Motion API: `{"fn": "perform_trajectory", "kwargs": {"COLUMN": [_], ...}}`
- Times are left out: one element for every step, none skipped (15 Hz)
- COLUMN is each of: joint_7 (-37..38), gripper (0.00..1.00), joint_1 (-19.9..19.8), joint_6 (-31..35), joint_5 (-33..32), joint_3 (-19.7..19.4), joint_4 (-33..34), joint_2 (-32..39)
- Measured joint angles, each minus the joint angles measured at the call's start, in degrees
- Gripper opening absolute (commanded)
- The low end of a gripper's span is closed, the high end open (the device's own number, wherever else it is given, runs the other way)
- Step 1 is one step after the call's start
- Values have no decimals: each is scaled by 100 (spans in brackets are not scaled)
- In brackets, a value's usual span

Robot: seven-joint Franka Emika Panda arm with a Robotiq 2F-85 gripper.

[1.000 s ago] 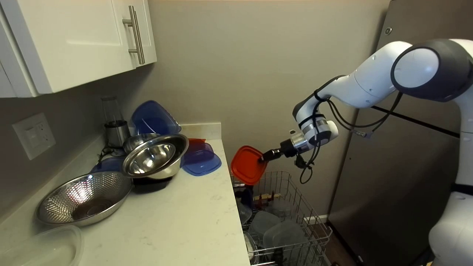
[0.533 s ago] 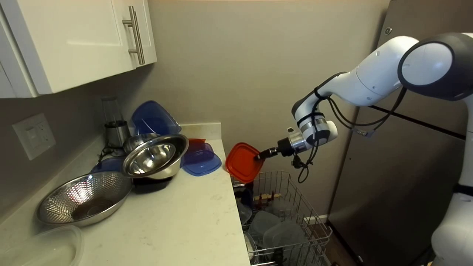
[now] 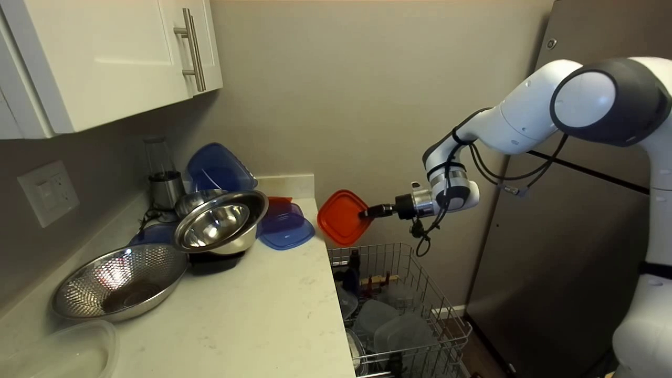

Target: Pick up the red lid from the dishwasher tray and place it on the counter top

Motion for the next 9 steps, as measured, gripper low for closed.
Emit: {"fn": "perform_trajectory", "kwargs": {"joint_7": [0,0,0,0,0,1,13,40,92], "gripper": [3,3,3,3,3,3,3,3,3], "joint_1": [-25,-60,-103,-153,-211,-277,-337,-386,-416], "joint_6": [-262,-535,-806,-1083,-1372,-1666,-1936,-2170,-2358], "joint_5": [13,14,14,13,13,12,7,-5,-20], "joint_3": [-76,-142,-204,-259,-310,-353,-387,-413,-430], "joint_4": [119,257,418,601,803,1025,1262,1515,1780], "joint_2": [148,326,538,778,1043,1332,1623,1919,2206]}}
